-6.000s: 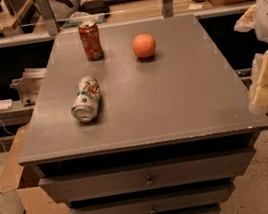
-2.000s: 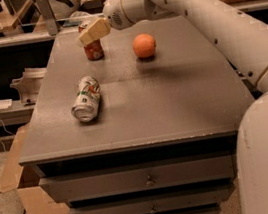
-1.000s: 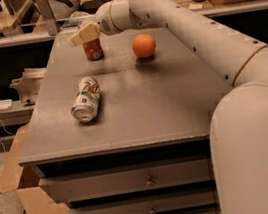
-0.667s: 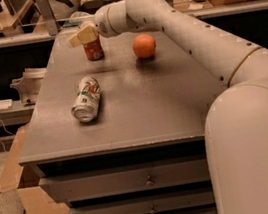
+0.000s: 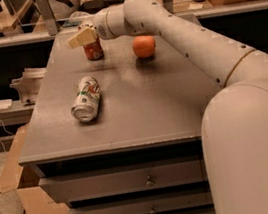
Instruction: Knock coke can over
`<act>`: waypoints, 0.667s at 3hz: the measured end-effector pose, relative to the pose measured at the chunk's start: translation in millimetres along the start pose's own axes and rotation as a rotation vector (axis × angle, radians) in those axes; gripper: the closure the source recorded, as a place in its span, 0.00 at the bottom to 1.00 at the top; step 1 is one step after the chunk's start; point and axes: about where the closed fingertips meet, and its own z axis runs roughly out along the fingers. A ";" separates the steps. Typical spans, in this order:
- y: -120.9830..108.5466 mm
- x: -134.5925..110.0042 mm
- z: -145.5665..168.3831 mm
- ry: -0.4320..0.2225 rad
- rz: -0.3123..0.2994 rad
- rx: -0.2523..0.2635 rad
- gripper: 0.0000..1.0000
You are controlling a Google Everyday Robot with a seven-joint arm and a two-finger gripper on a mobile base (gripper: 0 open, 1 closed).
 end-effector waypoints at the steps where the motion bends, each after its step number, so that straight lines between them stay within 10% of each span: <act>1: -1.2 4.9 -0.7 -0.007 0.011 0.013 0.00; 2: -0.6 9.3 -1.1 -0.014 0.023 0.014 0.00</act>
Offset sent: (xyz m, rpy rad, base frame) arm -0.0020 -0.0118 -0.0102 0.0390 0.0064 -0.0325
